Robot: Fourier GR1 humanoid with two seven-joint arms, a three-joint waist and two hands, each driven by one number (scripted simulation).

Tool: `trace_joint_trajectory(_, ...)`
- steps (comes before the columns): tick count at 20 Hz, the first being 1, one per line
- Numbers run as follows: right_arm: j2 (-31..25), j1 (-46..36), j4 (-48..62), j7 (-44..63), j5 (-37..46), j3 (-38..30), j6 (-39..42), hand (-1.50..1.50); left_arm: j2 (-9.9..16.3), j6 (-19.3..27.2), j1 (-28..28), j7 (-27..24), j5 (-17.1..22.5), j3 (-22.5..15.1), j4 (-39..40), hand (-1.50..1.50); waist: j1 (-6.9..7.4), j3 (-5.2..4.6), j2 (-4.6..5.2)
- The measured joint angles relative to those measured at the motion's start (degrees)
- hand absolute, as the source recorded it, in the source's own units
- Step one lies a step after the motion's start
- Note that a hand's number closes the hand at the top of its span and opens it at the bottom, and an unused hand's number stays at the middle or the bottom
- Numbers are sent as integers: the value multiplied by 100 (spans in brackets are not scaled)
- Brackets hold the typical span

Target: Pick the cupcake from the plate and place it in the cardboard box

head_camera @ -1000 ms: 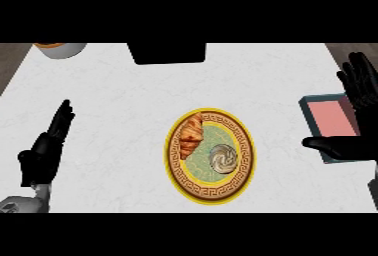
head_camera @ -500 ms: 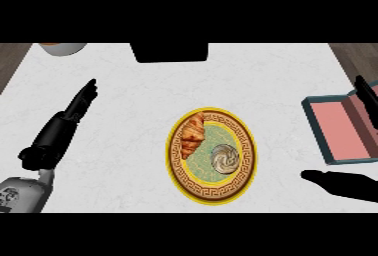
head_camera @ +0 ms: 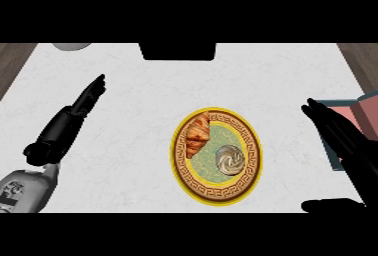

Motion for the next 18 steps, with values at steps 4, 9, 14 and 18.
trace_joint_trajectory(4, 71, -510, -139, 1006, 174, 696, 878, -150, -27, -88, -153, 62, -12, 8, 43, 0, 63, -3, 10)
trace_joint_trajectory(9, 757, -1471, 2, 2469, 300, 1534, 1881, -150, -71, -143, -202, 48, -69, 28, 102, 0, 113, -5, 11)
trace_joint_trajectory(14, 1705, -2190, 611, 3116, 275, 1998, 2231, -150, -117, -206, -178, -27, -114, 84, 207, 0, 86, -1, 7)
trace_joint_trajectory(18, 2232, -2459, 1033, 3378, 215, 2137, 2340, -150, -167, -212, -135, 19, -150, 111, 160, 0, 48, 3, -3)
